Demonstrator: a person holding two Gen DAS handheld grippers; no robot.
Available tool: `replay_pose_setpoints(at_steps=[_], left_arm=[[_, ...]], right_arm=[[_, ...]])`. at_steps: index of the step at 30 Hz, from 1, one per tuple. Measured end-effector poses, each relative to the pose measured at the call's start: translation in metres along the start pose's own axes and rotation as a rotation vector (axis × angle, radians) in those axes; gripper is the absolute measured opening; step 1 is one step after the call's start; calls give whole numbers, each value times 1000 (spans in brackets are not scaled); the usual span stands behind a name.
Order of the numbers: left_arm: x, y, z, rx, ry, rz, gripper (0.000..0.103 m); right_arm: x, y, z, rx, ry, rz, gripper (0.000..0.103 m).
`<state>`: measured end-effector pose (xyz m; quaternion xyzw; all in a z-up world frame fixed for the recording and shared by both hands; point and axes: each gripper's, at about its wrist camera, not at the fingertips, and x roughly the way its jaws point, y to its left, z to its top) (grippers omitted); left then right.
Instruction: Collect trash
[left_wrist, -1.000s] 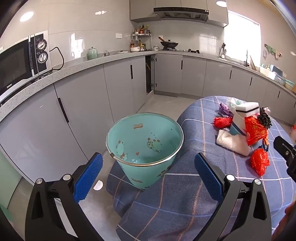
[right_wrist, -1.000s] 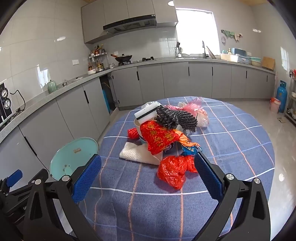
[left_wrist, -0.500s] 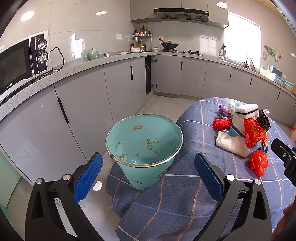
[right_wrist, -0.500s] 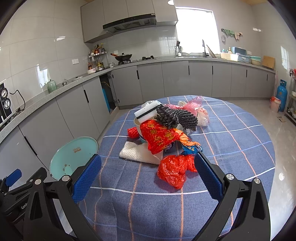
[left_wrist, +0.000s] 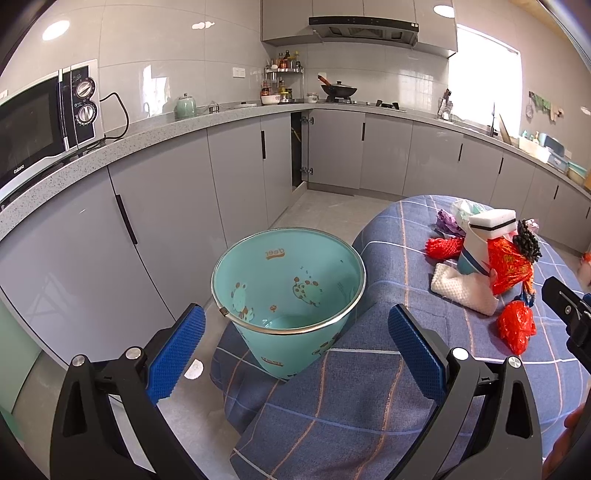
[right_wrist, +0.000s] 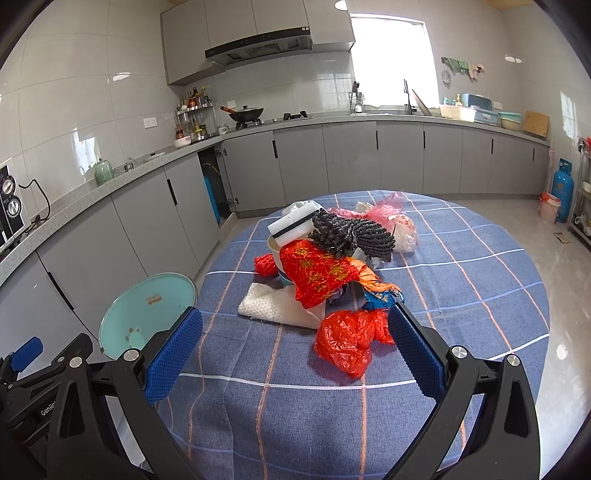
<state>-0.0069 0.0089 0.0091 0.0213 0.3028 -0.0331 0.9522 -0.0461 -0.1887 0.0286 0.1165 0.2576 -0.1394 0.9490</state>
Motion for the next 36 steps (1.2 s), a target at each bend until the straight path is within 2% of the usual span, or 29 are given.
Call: replay_pose_setpoints(at_steps=[36], left_arm=[[0, -3, -2, -6, 4, -7, 97]], right_arm=[[2, -3, -2, 8, 4, -5, 99]])
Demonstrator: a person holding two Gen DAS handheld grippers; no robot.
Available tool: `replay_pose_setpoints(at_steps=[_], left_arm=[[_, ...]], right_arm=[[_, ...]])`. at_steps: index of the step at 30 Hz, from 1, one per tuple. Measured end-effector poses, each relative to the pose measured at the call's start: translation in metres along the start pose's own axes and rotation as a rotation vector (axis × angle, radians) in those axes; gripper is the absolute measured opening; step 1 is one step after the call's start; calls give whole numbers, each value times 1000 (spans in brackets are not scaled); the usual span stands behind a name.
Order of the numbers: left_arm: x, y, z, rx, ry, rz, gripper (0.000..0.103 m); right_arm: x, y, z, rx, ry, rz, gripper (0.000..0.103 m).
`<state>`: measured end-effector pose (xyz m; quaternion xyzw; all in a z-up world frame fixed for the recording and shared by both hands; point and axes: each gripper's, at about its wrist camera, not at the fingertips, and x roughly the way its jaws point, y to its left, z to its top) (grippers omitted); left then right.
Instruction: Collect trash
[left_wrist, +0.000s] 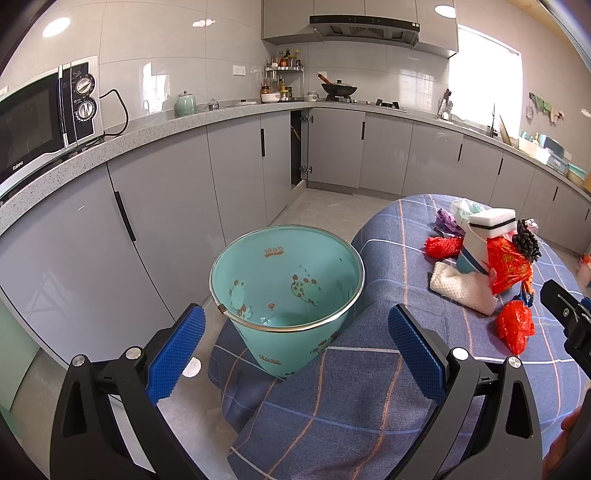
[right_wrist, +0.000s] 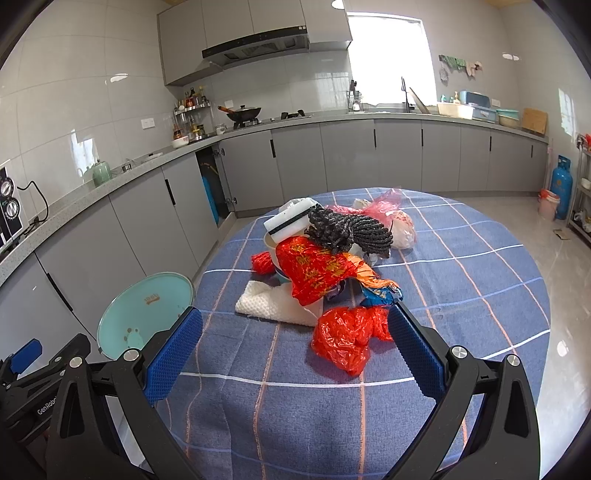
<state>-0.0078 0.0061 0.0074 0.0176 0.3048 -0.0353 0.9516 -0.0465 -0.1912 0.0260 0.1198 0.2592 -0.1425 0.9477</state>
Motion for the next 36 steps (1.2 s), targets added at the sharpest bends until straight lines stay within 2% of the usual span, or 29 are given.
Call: replay_pose_setpoints(at_steps=[10, 16, 17, 19, 20, 23, 26, 28, 33, 35, 36], left_arm=[[9, -7, -5, 28, 12, -18, 97], [24, -22, -12, 68, 42, -54, 97], [29, -27, -14, 76, 53, -65, 97], [36, -33, -15, 84, 74, -81, 96], [40, -36, -17, 89, 80, -86, 95], [48, -47, -19, 114, 105, -105, 92], [53, -54, -18, 134, 109, -107, 91], [57, -55, -16, 134, 113, -105, 91], [65, -58, -10, 132, 122, -104, 91], [68, -60, -8, 137, 125, -108, 91], [70, -61, -7, 141, 125, -109, 91]], right_arm=[[16, -13, -5, 6, 35, -20, 98], [24, -48, -15, 24, 60, -63, 97], [26, -56, -18, 32, 70, -70, 95], [32, -70, -23, 56, 96, -68, 81], [36, -75, -24, 67, 111, -67, 79], [50, -81, -24, 79, 152, -36, 79], [60, -77, -22, 68, 163, -5, 81], [74, -75, -20, 72, 200, 15, 81], [102, -69, -14, 72, 278, 24, 84], [109, -67, -15, 67, 307, 31, 79], [109, -66, -17, 58, 309, 38, 66]])
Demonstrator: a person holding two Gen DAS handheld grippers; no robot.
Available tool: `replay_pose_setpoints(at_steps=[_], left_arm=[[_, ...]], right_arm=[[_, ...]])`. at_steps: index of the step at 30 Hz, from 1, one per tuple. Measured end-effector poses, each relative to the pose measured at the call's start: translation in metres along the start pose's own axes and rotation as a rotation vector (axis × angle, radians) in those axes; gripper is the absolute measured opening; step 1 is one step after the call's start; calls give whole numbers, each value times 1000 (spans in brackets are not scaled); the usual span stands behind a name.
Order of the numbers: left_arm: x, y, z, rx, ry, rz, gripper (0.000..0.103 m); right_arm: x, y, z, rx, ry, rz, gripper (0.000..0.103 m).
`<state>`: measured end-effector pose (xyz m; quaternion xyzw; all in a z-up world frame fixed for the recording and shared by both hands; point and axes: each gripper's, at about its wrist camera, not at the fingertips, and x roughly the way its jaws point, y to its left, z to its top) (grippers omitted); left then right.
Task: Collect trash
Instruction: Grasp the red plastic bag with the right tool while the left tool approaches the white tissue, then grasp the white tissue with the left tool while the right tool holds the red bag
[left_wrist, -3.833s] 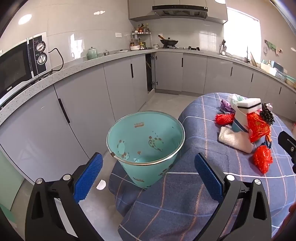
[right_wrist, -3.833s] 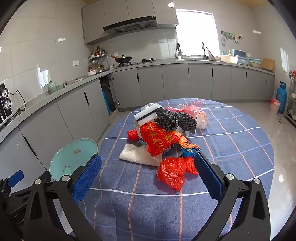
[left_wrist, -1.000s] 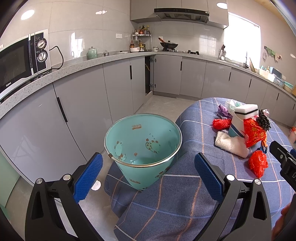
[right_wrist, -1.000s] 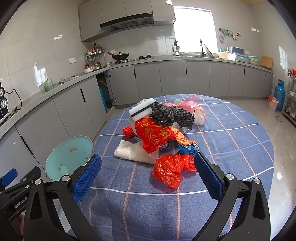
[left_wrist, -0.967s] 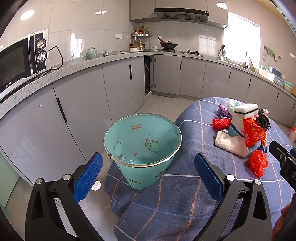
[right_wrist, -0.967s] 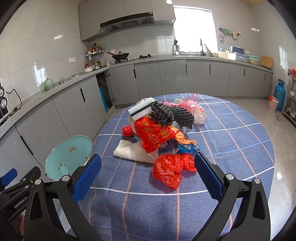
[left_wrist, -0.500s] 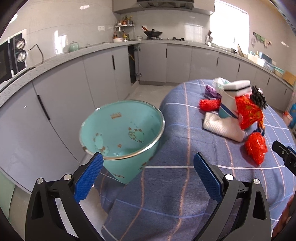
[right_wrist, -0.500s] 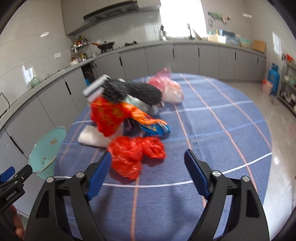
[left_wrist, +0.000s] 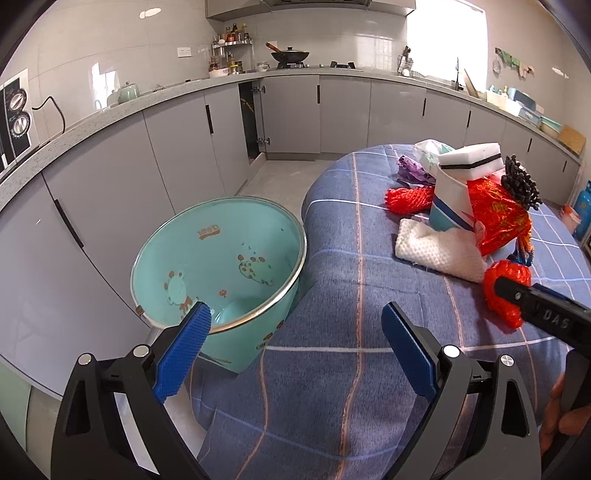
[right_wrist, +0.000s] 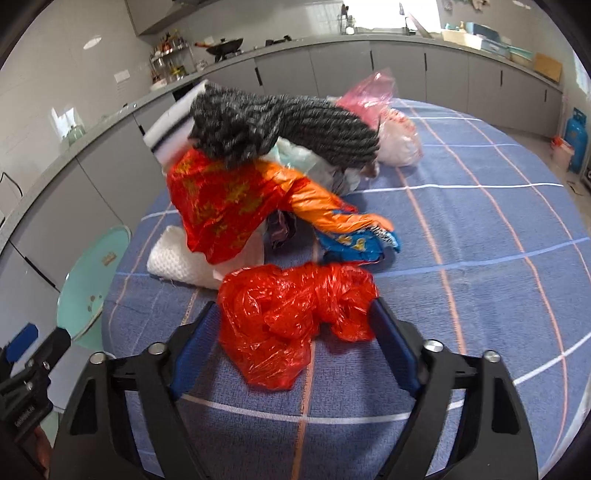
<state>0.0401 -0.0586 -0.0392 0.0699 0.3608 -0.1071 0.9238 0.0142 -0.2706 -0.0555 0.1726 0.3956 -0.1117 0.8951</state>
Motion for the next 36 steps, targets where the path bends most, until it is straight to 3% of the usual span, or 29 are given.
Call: replay_pose_setpoints(at_steps=[1, 7, 12, 18, 23, 32, 33, 35, 36], left_arm=[[1, -1, 1, 3, 1, -1, 91], [10, -7, 11, 3, 10, -30, 91], [9, -15, 21, 17, -10, -48, 91], [16, -31, 29, 46, -19, -79, 91], [37, -53, 41, 91, -24, -108, 80], [86, -86, 56, 93, 68, -231, 79], [89, -90, 56, 95, 75, -242, 78], [96, -97, 55, 105, 102, -261, 61], [100, -100, 54, 110, 111, -269, 58]], right_arm=[[0, 0, -1, -6, 6, 8, 52], [-10, -2, -3, -20, -2, 54, 25], [-41, -10, -2, -29, -46, 70, 24], [-70, -20, -4, -45, -135, 5, 24], [-61, -27, 2, -11, -138, -23, 24], [-54, -42, 6, 38, -135, -41, 25], [-53, -42, 6, 40, -135, -42, 25], [-52, -43, 6, 45, -132, -42, 25], [-51, -43, 6, 48, -129, -41, 26]])
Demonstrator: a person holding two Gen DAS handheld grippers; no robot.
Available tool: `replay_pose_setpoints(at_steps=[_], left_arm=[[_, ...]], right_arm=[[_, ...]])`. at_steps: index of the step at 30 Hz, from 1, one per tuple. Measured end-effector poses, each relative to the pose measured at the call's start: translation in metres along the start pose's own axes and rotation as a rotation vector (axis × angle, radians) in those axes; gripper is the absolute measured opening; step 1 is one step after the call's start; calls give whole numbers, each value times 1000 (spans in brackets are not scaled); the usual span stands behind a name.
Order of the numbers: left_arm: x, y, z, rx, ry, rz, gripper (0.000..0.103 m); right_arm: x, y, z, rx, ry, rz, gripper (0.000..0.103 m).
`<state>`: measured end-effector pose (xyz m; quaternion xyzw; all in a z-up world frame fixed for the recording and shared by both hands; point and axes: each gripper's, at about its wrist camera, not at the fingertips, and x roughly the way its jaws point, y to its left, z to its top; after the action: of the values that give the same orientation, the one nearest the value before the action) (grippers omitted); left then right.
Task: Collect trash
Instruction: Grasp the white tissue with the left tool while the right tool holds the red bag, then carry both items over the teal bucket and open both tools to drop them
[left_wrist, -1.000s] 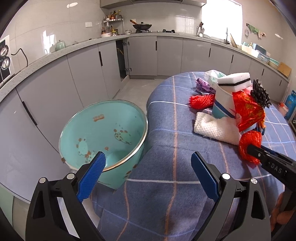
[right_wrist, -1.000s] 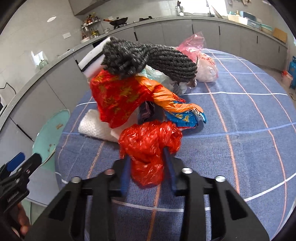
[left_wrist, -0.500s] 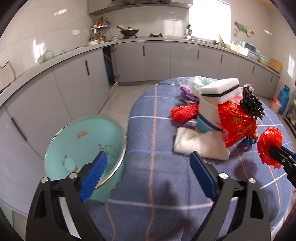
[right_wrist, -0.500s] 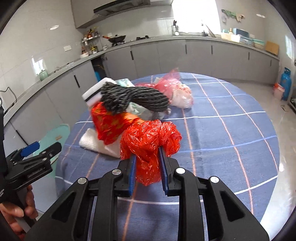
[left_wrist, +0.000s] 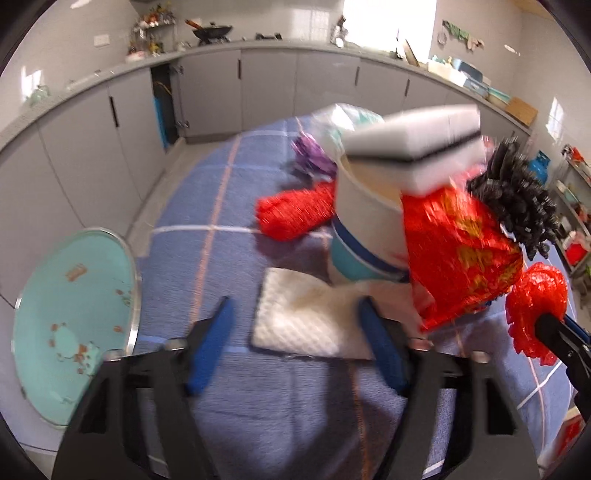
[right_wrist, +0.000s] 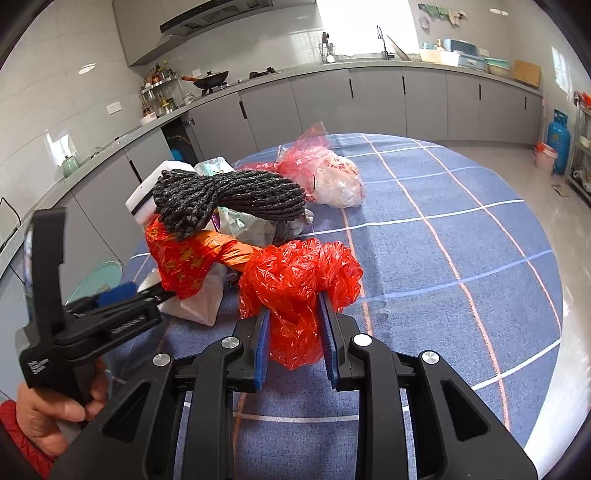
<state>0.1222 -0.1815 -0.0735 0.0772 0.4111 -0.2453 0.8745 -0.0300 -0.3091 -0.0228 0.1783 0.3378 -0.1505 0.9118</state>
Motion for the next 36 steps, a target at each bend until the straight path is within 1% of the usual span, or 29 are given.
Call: replay_pose_setpoints(at_steps=[1, 3, 4, 5, 6, 8, 10, 14, 18, 20, 26, 30, 32, 36], left_arm=[[0, -2, -1, 12, -14, 7, 51], [2, -5, -2, 27, -16, 10, 48], [2, -5, -3, 26, -20, 14, 42], [2, -3, -4, 22, -24, 16, 33], [0, -1, -5, 19, -29, 12, 31], [-7, 5, -6, -4, -31, -24, 26], [-21, 11, -12, -7, -42, -37, 25], [-49, 19, -20, -5, -86, -33, 25], [-80, 38, -31, -40, -134, -8, 25], [-92, 51, -35, -65, -153, 5, 25], [-128, 92, -41, -153, -211, 80, 26], [-149, 123, -41, -192, -265, 210, 26], [-159, 138, -42, -220, -284, 258, 26], [-167, 169, -45, -274, -296, 354, 26]], right_arm=[[0, 0, 0, 1, 1, 0, 25], [1, 0, -1, 0, 1, -2, 25], [0, 0, -2, 1, 1, -3, 25], [0, 0, -2, 1, -1, -3, 25], [-1, 0, -1, 1, -2, -4, 25], [-2, 1, -1, 0, -6, -5, 25], [-4, 3, -1, -4, -12, -5, 25], [-17, 8, -1, -10, -50, -13, 26], [-29, 17, 3, -25, -81, 8, 26], [-33, 28, 4, -56, -94, 21, 26], [-37, 64, 10, -130, -113, 89, 26], [-37, 96, 14, -197, -129, 154, 26], [-34, 117, 17, -225, -127, 210, 26], [-22, 151, 20, -268, -108, 277, 26]])
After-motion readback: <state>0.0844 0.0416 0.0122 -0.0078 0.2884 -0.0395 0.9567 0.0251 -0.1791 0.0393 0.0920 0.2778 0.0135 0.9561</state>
